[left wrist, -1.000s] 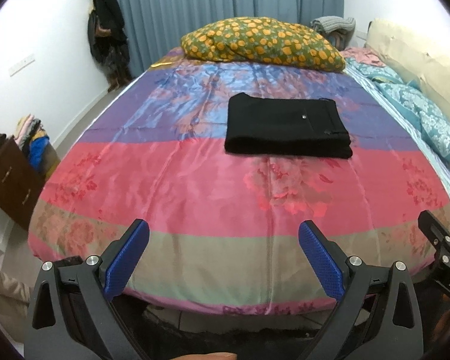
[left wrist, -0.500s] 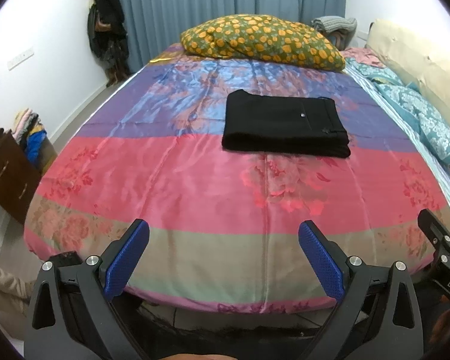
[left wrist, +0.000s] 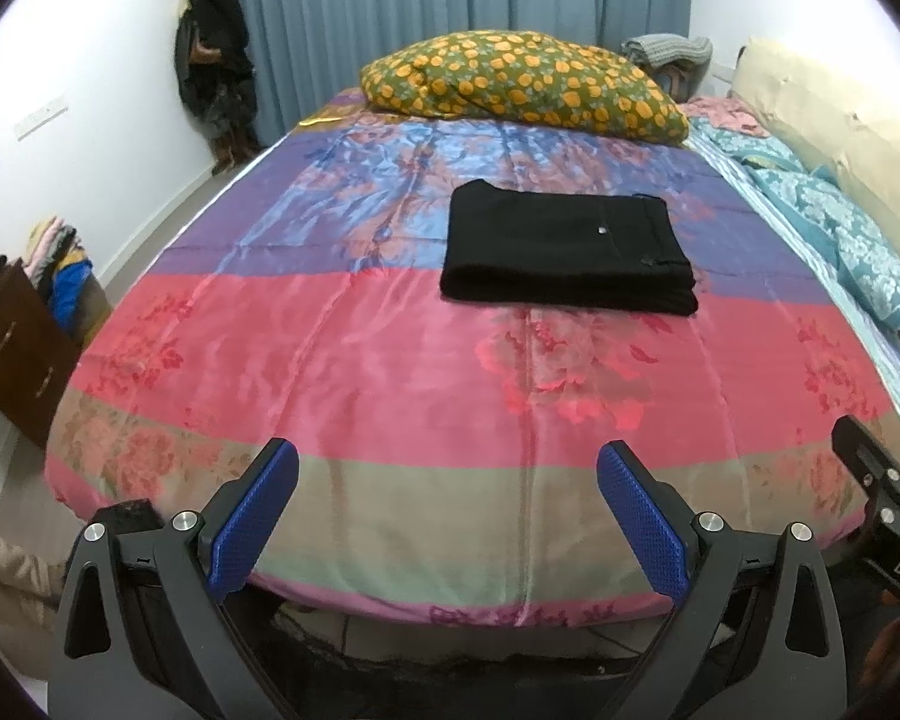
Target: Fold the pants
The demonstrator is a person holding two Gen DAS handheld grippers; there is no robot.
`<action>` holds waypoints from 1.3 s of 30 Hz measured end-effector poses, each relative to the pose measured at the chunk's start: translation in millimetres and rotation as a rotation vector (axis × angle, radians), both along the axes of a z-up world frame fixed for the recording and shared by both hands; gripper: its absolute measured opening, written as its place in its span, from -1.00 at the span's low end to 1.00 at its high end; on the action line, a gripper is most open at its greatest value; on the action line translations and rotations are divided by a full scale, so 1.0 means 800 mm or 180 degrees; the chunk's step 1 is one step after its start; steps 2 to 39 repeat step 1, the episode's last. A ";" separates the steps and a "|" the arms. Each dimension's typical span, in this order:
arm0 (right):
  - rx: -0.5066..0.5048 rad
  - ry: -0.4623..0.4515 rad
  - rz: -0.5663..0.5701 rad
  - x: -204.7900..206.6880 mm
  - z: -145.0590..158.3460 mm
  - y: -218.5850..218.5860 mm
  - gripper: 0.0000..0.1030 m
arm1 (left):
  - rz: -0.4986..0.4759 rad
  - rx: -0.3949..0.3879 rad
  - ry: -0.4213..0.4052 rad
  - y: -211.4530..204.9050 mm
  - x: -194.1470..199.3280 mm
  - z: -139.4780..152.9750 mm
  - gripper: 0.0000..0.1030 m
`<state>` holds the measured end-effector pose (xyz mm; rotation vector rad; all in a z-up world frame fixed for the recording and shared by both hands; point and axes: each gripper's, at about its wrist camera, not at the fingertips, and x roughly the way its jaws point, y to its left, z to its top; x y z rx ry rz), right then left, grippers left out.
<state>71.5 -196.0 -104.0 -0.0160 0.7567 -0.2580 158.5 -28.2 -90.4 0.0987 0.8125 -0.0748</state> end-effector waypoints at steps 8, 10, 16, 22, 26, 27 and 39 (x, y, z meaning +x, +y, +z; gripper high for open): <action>0.0008 0.0005 0.0002 0.001 -0.001 0.000 1.00 | -0.0004 0.0029 -0.0016 -0.001 -0.001 -0.001 0.95; 0.0008 0.0005 0.0002 0.001 -0.001 0.000 1.00 | -0.0004 0.0029 -0.0016 -0.001 -0.001 -0.001 0.95; 0.0008 0.0005 0.0002 0.001 -0.001 0.000 1.00 | -0.0004 0.0029 -0.0016 -0.001 -0.001 -0.001 0.95; 0.0008 0.0005 0.0002 0.001 -0.001 0.000 1.00 | -0.0004 0.0029 -0.0016 -0.001 -0.001 -0.001 0.95; 0.0008 0.0005 0.0002 0.001 -0.001 0.000 1.00 | -0.0004 0.0029 -0.0016 -0.001 -0.001 -0.001 0.95; 0.0008 0.0005 0.0002 0.001 -0.001 0.000 1.00 | -0.0004 0.0029 -0.0016 -0.001 -0.001 -0.001 0.95; 0.0008 0.0005 0.0002 0.001 -0.001 0.000 1.00 | -0.0004 0.0029 -0.0016 -0.001 -0.001 -0.001 0.95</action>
